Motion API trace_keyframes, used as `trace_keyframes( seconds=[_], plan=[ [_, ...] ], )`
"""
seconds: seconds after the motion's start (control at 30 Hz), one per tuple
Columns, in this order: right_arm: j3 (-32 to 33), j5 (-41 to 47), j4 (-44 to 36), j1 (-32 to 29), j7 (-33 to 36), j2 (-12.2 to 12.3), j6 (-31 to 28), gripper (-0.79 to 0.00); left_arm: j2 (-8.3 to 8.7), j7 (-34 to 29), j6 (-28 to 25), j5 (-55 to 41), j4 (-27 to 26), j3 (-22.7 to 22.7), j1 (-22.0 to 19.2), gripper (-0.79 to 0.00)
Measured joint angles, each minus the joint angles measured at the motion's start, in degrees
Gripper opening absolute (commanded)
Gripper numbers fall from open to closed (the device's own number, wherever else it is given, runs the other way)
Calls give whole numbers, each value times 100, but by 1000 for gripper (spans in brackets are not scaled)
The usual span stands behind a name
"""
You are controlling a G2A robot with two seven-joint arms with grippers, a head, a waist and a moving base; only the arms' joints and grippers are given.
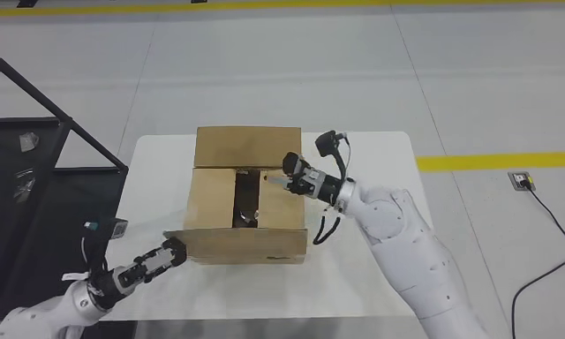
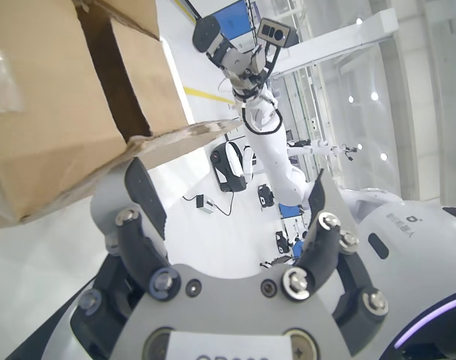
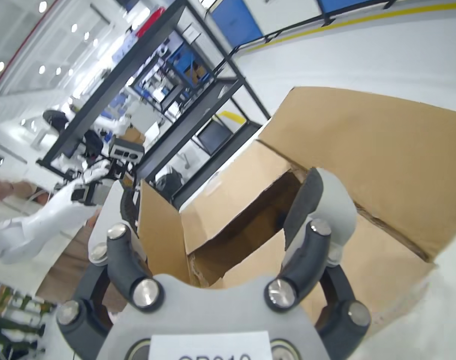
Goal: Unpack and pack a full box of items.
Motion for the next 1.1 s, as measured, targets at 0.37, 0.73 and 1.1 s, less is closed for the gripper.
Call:
trace_keyframes(
  seconds=[0.37, 0.73, 1.1],
  plan=[
    [-199, 270, 1783, 970, -993, -258, 1443, 0, -113, 1244, 941, 1035, 88, 642, -505, 0],
    [-682, 1311, 4254, 2288, -258, -794, 821, 0, -210, 1788, 1171, 1720, 173, 1044, -677, 0],
    [-223, 2831, 4977, 2493, 1586, -789, -1802, 0, -266, 1863, 1262, 1899, 150, 1108, -761, 0]
  ],
)
